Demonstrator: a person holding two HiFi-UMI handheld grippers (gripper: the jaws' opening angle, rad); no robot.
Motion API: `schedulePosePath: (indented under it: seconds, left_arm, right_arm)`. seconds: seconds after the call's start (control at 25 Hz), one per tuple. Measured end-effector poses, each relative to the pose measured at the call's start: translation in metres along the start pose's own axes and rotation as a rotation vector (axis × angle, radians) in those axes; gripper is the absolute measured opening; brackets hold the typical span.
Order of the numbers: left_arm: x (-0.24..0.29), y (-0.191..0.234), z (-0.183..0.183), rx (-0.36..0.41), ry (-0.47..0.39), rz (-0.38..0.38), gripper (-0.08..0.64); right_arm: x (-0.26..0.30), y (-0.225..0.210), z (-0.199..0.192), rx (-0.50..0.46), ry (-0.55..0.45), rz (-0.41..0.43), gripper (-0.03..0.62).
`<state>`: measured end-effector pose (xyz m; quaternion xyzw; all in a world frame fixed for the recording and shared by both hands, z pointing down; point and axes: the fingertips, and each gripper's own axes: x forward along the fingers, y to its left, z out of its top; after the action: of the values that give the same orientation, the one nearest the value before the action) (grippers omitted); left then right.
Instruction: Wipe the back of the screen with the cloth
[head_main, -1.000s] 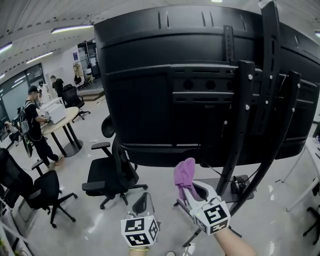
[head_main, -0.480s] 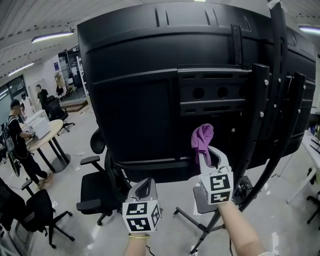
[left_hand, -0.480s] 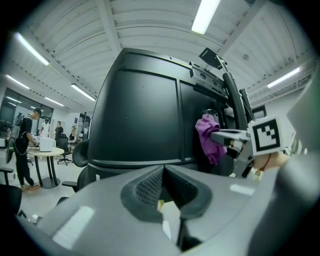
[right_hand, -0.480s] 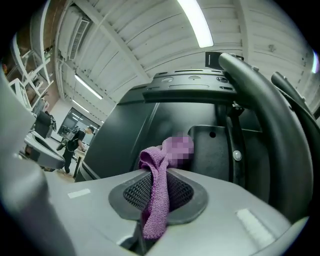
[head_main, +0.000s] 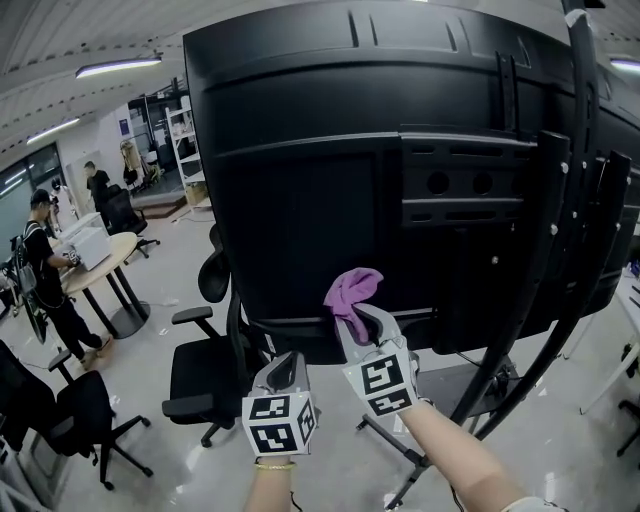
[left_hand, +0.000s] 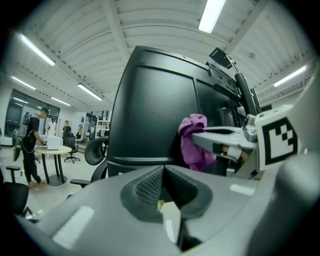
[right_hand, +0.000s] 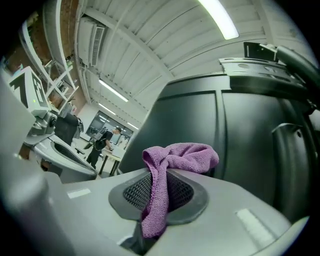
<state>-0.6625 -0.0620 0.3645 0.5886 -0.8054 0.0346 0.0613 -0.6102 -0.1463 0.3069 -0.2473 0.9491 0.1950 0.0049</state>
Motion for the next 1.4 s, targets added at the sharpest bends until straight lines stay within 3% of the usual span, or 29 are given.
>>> schedulePosePath:
  seconds: [0.36,0.6,0.76,1.0,1.2,1.4]
  left_arm:
    - [-0.014,0.040,-0.012,-0.023,0.014,0.081,0.008]
    - [-0.011,0.043,-0.011,-0.018,0.014,0.086,0.008]
    - [-0.006,0.039,-0.005,-0.007,0.012,0.068,0.008]
    - [0.003,0.026,0.010,0.025,-0.002,0.031,0.008]
    - [0.006,0.019,0.024,0.036,-0.023,0.011,0.008]
    - [0.006,0.015,0.033,0.054,-0.034,-0.001,0.008]
  right_arm:
    - [0.045,0.094,0.030,-0.136,-0.039,0.228,0.052]
    - [0.055,0.090,0.024,-0.290,0.021,0.255,0.052]
    - [0.066,0.058,0.050,-0.409,0.064,0.232,0.052]
    - [0.084,0.011,0.146,-0.549,0.036,0.161,0.052]
    - [0.095,-0.025,0.237,-0.547,-0.042,0.063,0.052]
    - [0.095,-0.066,0.312,-0.466,-0.144,-0.051,0.052]
